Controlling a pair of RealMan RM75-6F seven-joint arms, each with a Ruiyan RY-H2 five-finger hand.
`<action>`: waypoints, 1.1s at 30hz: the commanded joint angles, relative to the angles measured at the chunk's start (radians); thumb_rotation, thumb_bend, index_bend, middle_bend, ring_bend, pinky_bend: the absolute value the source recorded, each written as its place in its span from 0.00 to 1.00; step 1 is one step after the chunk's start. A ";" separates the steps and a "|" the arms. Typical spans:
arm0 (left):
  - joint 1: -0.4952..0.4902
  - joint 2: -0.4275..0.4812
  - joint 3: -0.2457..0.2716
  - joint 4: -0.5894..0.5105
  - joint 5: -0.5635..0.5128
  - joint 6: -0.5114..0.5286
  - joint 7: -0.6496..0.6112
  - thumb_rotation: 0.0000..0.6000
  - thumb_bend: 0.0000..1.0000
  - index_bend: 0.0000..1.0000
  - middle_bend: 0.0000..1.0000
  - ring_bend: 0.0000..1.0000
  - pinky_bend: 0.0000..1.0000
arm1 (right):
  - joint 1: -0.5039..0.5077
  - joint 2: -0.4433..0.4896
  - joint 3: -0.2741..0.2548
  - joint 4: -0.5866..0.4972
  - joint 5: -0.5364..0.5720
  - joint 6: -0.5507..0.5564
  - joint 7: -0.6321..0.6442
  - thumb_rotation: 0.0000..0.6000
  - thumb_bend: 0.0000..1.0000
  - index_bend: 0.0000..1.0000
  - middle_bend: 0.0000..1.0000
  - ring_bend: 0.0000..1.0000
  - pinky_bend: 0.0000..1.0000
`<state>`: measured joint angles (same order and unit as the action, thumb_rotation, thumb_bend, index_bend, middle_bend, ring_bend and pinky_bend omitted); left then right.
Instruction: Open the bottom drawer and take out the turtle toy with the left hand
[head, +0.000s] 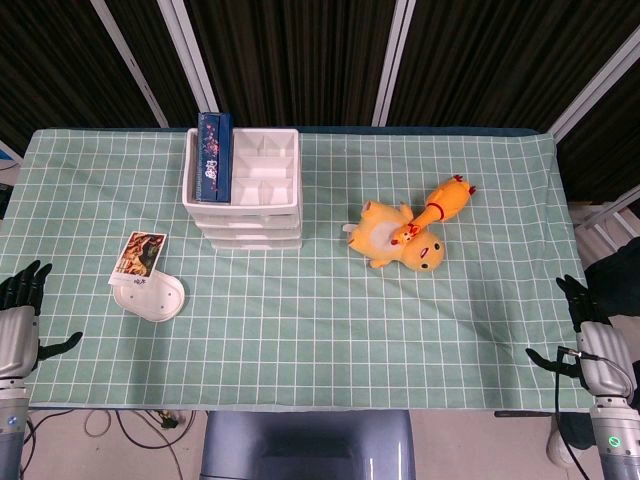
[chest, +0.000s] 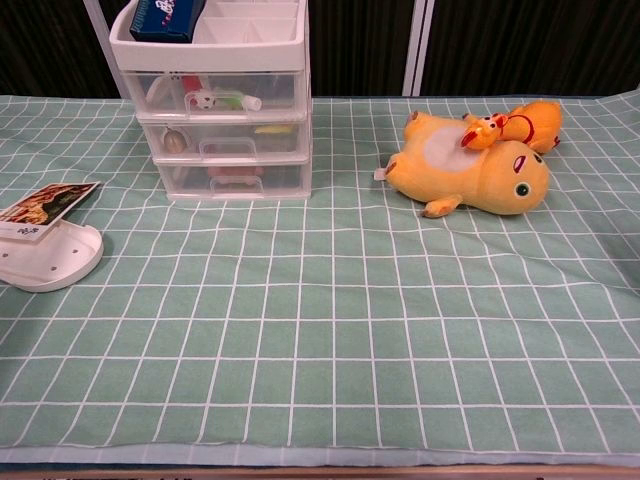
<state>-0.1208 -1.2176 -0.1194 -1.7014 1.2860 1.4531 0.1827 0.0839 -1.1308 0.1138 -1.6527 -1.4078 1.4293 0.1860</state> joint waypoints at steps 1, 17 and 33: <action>0.000 0.000 0.000 0.000 0.000 0.000 0.000 1.00 0.04 0.00 0.00 0.00 0.05 | 0.000 0.000 0.000 0.000 -0.001 0.002 -0.001 1.00 0.13 0.00 0.00 0.00 0.18; -0.002 0.001 0.002 -0.002 -0.001 -0.008 0.003 1.00 0.04 0.00 0.00 0.00 0.05 | -0.001 -0.023 -0.005 0.050 -0.058 0.054 -0.063 1.00 0.13 0.00 0.00 0.00 0.18; -0.113 -0.050 -0.108 -0.064 -0.125 -0.135 -0.024 1.00 0.38 0.00 0.67 0.75 0.81 | 0.002 -0.019 0.004 0.043 -0.016 0.024 -0.030 1.00 0.13 0.00 0.00 0.00 0.18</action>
<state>-0.2011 -1.2449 -0.1889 -1.7483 1.2101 1.3582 0.1848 0.0854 -1.1501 0.1175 -1.6091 -1.4245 1.4542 0.1549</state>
